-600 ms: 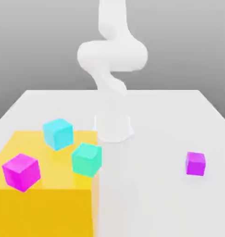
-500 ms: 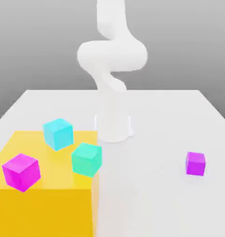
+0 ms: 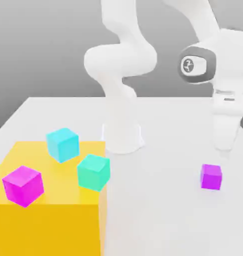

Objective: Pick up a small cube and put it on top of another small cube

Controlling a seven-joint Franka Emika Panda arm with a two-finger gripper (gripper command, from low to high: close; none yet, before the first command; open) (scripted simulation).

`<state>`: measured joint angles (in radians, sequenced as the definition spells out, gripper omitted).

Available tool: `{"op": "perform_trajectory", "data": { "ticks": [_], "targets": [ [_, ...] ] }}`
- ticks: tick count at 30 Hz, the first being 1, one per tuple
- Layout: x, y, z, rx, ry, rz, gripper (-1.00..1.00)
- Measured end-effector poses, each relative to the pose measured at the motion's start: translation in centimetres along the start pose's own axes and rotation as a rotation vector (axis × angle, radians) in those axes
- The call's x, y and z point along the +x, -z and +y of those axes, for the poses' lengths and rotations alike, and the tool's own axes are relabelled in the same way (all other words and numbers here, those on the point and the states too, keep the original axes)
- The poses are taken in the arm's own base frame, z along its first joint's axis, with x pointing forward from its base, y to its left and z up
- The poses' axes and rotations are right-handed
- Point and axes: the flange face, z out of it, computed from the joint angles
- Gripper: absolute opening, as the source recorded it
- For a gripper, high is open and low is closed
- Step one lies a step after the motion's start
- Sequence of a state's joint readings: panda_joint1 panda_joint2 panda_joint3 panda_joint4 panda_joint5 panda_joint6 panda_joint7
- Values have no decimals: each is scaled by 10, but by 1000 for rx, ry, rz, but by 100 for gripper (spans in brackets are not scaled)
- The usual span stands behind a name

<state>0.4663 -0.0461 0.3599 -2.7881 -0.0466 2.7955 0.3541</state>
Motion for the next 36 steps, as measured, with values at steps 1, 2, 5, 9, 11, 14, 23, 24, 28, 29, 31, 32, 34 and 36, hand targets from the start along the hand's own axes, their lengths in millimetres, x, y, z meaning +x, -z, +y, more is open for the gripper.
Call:
{"op": "perform_trajectory", "data": {
  "ticks": [1,2,5,9,11,14,23,24,28,29,31,32,34,36],
  "targets": [
    [-13,-14,-8,9,44,-28,0],
    [-21,-23,-18,15,82,-41,0],
    [-22,-41,-14,23,74,-50,0],
    [-23,-64,-15,26,73,-51,0],
    [-25,-76,-15,24,74,-53,0],
    [-29,-92,-13,19,77,-57,-100],
    [-26,-82,-14,21,75,-55,-100],
    [-25,-76,-15,23,74,-53,-100],
    [-23,-52,-15,24,73,-51,-100],
    [-23,-47,-14,24,73,-52,-100],
    [-24,-37,-14,21,77,-54,-100],
    [-25,-32,-13,19,78,-56,-100],
    [-19,-24,-20,6,81,-66,-100],
    [8,-12,-4,-6,-26,-70,-100]
  ]
}}
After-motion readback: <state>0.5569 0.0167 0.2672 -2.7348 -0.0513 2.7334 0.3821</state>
